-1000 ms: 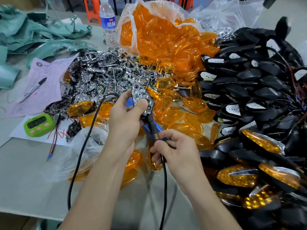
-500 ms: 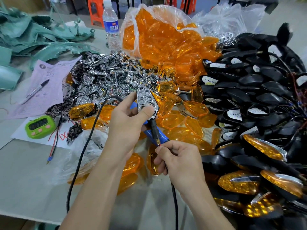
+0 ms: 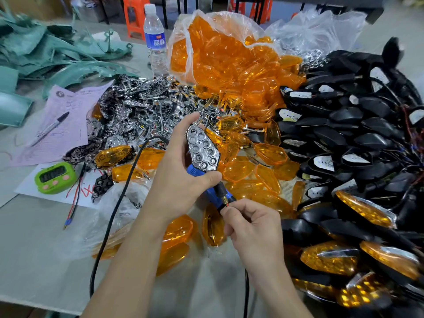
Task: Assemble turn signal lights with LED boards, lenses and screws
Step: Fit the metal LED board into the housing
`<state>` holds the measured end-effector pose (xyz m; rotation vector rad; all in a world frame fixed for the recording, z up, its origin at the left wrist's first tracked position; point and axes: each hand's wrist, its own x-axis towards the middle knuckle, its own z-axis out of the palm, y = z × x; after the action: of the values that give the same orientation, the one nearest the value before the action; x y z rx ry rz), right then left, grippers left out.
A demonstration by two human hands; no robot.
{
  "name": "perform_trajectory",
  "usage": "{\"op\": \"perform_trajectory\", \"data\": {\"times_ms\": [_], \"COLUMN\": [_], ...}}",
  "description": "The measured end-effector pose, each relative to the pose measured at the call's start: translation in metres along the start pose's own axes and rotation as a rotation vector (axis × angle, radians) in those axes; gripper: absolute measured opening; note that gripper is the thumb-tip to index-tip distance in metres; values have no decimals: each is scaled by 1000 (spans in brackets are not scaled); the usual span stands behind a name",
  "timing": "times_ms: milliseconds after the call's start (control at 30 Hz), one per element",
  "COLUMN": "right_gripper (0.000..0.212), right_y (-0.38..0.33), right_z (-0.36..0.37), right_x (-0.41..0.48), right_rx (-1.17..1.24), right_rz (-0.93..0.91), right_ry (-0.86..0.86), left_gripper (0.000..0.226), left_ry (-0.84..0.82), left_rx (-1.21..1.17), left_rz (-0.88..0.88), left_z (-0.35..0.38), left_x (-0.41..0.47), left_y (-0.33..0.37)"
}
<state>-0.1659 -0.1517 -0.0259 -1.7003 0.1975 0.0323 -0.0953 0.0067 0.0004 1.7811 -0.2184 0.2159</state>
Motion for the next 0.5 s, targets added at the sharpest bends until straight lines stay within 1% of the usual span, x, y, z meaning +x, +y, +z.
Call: {"op": "perform_trajectory", "data": {"times_ms": [100,167,233,333,500], "right_gripper": [22,23,24,26,25], "right_y": [3,5,5,4,4], "right_z": [-1,-1,-1,0,1], "right_x": [1,1,0,0,-1], "right_rx": [36,37,37,35,26], "right_rz": [2,-9,-23,-34,-36], "right_ry": [7,10,7,11,17], "left_gripper": [100,102,98,87,85], "left_ry": [29,64,92,97,79], "left_rx": [23,21,18,-2,-51], "left_rz": [7,-7,-18,-31,-23], "left_z": [3,5,7,8,7], "left_x": [-2,-4,-5,-5,-4], "left_y": [-1,-1,-1,-1,-1]}}
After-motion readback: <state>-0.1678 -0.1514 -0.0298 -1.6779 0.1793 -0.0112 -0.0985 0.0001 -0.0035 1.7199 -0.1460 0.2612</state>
